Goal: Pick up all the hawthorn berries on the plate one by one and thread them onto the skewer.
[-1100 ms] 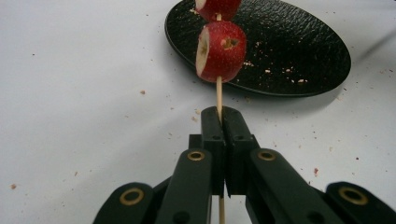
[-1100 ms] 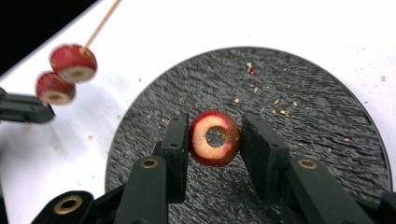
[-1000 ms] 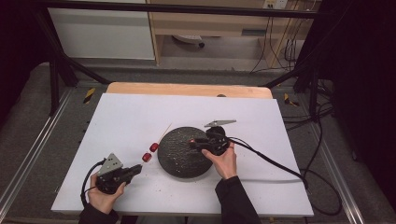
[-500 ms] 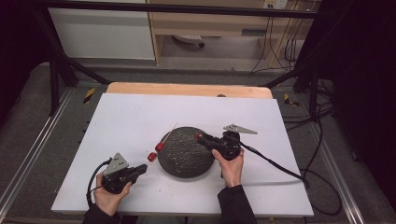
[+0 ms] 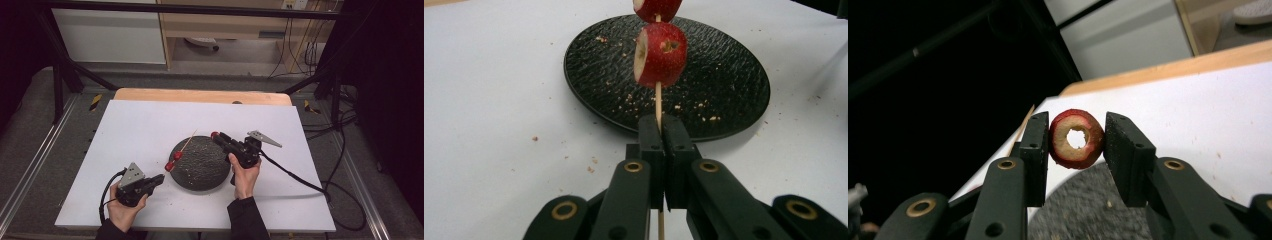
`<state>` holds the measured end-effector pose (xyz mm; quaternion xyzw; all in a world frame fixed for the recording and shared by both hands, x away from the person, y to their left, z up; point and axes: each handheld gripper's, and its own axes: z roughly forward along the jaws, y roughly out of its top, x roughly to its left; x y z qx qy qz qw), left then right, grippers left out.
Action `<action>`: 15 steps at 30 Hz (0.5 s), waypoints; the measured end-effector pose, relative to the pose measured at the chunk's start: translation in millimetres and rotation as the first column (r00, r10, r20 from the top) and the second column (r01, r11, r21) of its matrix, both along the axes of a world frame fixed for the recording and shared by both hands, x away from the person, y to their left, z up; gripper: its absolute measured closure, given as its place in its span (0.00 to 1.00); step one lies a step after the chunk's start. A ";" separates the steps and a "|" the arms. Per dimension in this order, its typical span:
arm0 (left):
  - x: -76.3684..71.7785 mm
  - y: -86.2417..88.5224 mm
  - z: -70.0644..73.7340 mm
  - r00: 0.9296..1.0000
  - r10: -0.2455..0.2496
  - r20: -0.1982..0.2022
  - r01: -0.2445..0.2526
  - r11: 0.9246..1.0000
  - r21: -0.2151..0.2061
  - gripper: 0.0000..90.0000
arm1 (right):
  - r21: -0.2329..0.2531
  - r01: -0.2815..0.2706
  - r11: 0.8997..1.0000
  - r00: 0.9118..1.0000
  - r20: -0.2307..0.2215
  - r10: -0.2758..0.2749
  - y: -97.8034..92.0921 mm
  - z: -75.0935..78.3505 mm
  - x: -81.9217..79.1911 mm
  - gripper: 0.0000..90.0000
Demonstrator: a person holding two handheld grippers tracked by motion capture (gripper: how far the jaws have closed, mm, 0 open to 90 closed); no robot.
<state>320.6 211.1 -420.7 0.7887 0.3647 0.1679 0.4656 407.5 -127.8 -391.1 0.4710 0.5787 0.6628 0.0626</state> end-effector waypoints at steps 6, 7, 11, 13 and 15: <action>0.1 -10.6 3.1 1.000 -0.014 0.003 0.014 1.000 -0.007 0.98 | 0.076 0.042 0.996 0.999 0.028 -0.044 -0.6 3.4 4.8 0.71; 0.0 -12.5 3.8 1.000 -0.017 0.006 0.017 1.000 -0.009 0.98 | 0.081 0.046 0.996 0.998 0.031 -0.048 -0.7 3.7 5.7 0.71; -0.4 -19.4 6.1 1.000 -0.024 0.010 0.024 1.000 -0.016 0.98 | 0.121 0.065 0.991 0.997 0.040 -0.070 -0.6 4.2 7.3 0.71; -0.5 -22.6 6.8 1.000 -0.026 0.011 0.026 1.000 -0.017 0.98 | 0.134 0.074 0.988 0.996 0.047 -0.081 -0.5 4.5 8.0 0.71; -0.4 -25.4 7.6 0.999 -0.031 0.012 0.031 0.999 -0.018 0.98 | 0.144 0.080 0.986 0.994 0.057 -0.089 -0.8 4.8 8.9 0.71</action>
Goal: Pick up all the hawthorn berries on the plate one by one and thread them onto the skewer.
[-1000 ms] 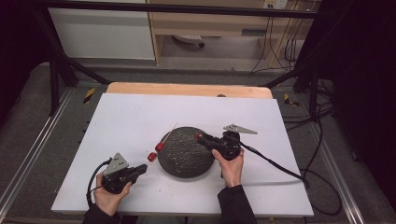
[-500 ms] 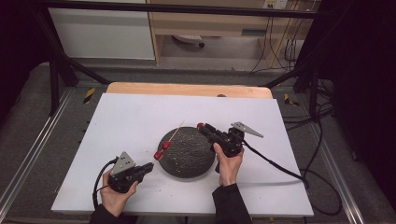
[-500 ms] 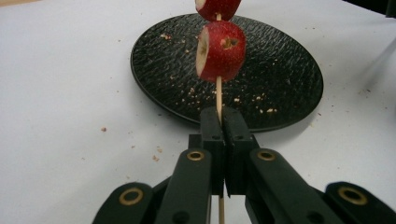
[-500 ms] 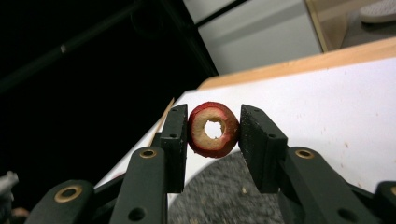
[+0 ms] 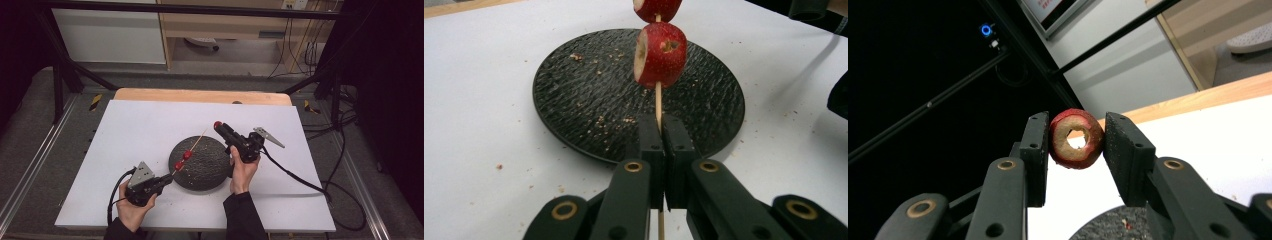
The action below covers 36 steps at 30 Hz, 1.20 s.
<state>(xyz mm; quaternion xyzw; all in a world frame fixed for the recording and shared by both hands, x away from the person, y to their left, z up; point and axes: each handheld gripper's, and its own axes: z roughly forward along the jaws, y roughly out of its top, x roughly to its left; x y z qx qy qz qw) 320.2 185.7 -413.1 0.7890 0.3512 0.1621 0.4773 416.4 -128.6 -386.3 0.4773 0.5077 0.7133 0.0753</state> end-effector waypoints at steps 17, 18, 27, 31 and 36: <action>2.5 -22.9 3.5 1.000 -0.014 0.010 0.014 0.999 -0.029 0.98 | 0.124 0.057 0.991 0.997 0.044 -0.063 1.5 1.2 4.4 0.71; 2.5 -23.2 3.6 1.000 -0.013 0.011 0.014 0.999 -0.030 0.98 | 0.129 0.058 0.990 0.997 0.042 -0.064 1.8 0.8 4.5 0.71; 3.8 -26.4 4.4 1.000 -0.011 0.012 0.011 0.999 -0.048 0.98 | 0.153 0.059 0.986 0.996 0.053 -0.068 3.1 0.1 3.2 0.71; 4.1 -29.0 3.7 1.000 -0.012 0.011 0.013 0.999 -0.049 0.98 | 0.162 0.056 0.985 0.996 0.054 -0.066 3.4 -0.1 3.0 0.71; 5.0 -33.1 3.5 1.000 0.001 0.011 0.000 0.998 -0.061 0.98 | 0.169 0.055 0.984 0.996 0.053 -0.065 5.0 -1.9 2.4 0.71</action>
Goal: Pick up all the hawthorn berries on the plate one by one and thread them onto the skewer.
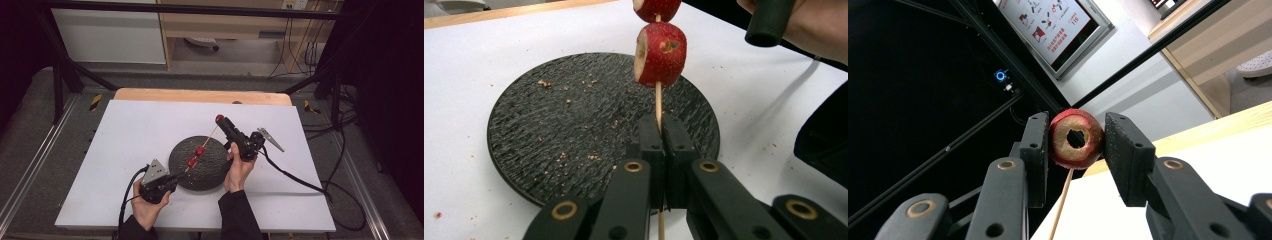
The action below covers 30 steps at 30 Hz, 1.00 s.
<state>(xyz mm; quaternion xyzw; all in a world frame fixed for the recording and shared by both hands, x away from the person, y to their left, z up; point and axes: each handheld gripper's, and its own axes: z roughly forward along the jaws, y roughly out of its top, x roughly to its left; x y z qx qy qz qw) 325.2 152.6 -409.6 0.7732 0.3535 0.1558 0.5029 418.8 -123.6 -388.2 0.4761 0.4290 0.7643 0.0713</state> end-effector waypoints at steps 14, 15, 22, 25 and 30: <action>2.6 -11.9 3.1 0.999 0.035 -0.008 -0.035 0.998 -0.050 0.98 | 0.027 -0.001 1.000 1.000 0.003 0.001 1.9 -1.7 -0.7 0.71; 3.2 -13.1 4.0 0.999 0.037 -0.006 -0.037 0.998 -0.054 0.98 | 0.025 -0.001 1.000 1.000 0.003 0.001 2.0 -2.1 -0.8 0.71; 7.1 -23.3 6.6 0.998 0.053 -0.016 -0.054 0.995 -0.082 0.98 | 0.028 -0.001 1.000 1.000 0.003 0.001 4.8 -5.9 -1.6 0.71; 9.2 -26.5 8.2 0.998 0.058 -0.018 -0.059 0.994 -0.091 0.98 | 0.028 -0.004 1.000 1.000 0.001 0.004 5.8 -7.1 -2.5 0.71; 13.3 -29.2 9.3 0.998 0.060 -0.023 -0.062 0.993 -0.099 0.98 | 0.023 -0.010 1.000 1.000 0.000 0.010 7.6 -9.5 -4.9 0.71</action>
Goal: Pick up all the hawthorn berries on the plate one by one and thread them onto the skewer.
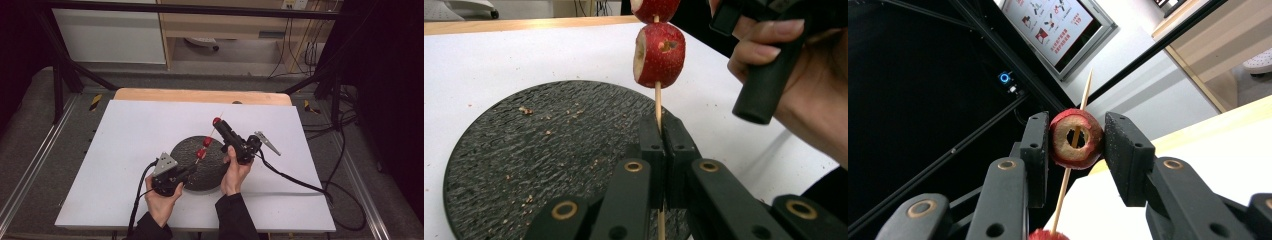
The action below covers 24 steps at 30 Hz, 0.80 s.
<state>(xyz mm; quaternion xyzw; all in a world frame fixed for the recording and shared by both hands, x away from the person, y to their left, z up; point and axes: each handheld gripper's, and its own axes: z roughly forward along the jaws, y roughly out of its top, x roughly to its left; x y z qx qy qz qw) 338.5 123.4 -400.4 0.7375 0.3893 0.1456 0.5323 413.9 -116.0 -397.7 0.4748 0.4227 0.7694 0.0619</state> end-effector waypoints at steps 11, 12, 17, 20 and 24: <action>5.6 -0.2 -0.9 1.000 -0.001 -0.004 0.001 1.000 -0.005 0.98 | -0.035 -0.020 0.999 1.000 -0.004 0.020 2.4 -3.8 -5.0 0.71; 6.0 0.0 -1.0 1.000 -0.002 -0.003 0.002 1.000 -0.005 0.98 | -0.039 -0.023 0.999 1.000 -0.006 0.022 2.3 -3.6 -5.5 0.71; 6.6 -0.2 -0.8 1.000 -0.003 0.001 0.003 1.000 0.001 0.98 | -0.066 -0.041 0.997 0.999 -0.009 0.040 1.9 -3.8 -7.5 0.71; 6.9 -0.8 -2.0 1.000 -0.006 0.003 0.006 1.000 0.009 0.98 | -0.086 -0.049 0.995 0.999 -0.013 0.048 1.6 -3.6 -8.8 0.71; 7.3 0.2 -1.6 1.000 -0.008 0.002 0.008 1.000 0.006 0.99 | -0.132 -0.061 0.989 0.998 -0.011 0.060 -2.6 0.4 -9.7 0.69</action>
